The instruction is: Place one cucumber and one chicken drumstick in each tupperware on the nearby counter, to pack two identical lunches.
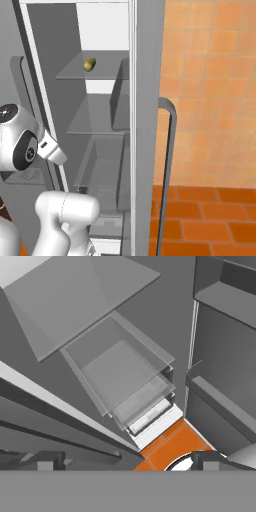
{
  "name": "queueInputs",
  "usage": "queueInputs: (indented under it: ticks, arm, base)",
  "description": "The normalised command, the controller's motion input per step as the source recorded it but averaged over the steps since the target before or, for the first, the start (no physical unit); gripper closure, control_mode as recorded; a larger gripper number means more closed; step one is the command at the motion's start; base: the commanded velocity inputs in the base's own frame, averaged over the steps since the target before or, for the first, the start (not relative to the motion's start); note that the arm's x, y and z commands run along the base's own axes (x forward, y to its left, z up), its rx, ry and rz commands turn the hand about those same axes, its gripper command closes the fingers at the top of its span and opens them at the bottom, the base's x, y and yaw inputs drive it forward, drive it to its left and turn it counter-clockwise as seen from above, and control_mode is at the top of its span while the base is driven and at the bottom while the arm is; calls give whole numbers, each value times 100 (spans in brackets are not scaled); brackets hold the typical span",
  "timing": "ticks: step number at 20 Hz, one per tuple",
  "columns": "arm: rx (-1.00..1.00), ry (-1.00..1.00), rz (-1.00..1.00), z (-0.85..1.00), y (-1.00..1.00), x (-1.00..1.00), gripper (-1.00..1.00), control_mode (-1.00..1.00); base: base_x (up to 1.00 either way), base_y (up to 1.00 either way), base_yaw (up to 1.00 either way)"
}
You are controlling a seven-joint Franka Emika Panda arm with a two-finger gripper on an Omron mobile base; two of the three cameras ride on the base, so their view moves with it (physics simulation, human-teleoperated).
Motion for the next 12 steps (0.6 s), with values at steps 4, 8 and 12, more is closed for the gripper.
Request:
queueInputs:
  ticks: [4,8,12]
  arm:
    - [0,0,0,0,0,0,-100,100]
    - [0,0,0,0,0,0,-100,100]
    - [0,0,0,0,0,0,-100,100]
  base:
    - [-40,-11,-5]
    - [-43,-14,0]
    - [72,-7,-11]
